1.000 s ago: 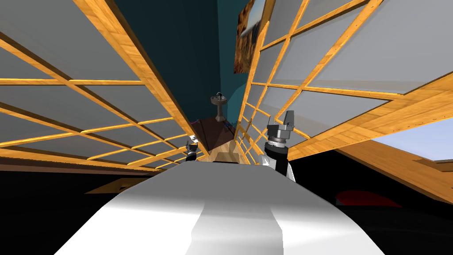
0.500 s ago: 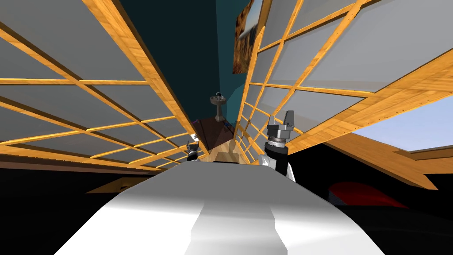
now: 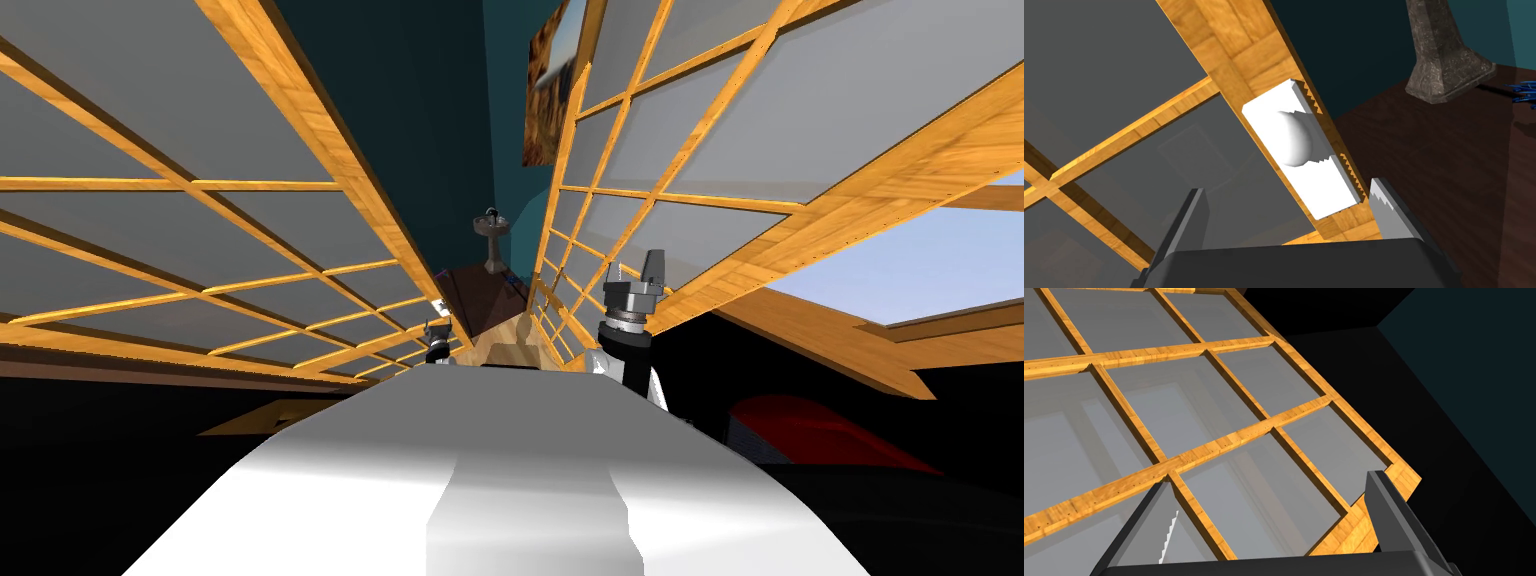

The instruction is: Pull the door open

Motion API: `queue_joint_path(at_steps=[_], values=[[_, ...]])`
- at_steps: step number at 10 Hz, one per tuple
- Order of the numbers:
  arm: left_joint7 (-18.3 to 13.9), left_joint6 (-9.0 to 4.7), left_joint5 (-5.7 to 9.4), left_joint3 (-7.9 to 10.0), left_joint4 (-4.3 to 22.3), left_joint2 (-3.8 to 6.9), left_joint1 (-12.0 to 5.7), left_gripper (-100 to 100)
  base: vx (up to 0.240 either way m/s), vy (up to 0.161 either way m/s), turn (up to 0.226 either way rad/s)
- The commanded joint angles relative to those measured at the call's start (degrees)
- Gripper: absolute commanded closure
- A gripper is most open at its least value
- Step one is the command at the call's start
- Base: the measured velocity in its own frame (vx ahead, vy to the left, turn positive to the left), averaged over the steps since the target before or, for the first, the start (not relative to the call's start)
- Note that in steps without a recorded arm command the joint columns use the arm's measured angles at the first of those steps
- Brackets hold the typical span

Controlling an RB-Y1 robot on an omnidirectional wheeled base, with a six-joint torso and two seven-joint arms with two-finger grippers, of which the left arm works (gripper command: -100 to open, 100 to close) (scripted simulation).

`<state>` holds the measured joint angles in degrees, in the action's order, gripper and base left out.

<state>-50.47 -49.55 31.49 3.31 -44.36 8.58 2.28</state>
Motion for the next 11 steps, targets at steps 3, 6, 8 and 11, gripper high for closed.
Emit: queue_joint_path(at_steps=[3, 6, 8, 11], values=[[-5.76, 0.04, 2.75, -1.17, -0.15, -0.54, -0.54, -100, -0.057, 0.007, -0.036], [-10.23, 0.08, 4.56, -1.94, -0.27, -0.89, -0.88, -100, -0.06, 0.006, -0.026], [-12.77, 0.1, 5.38, -2.29, -0.32, -1.04, -1.03, -100, -0.042, 0.002, -0.017], [-17.15, 0.14, 7.18, -3.06, -0.44, -1.39, -1.37, -100, -0.058, 0.007, -0.03]])
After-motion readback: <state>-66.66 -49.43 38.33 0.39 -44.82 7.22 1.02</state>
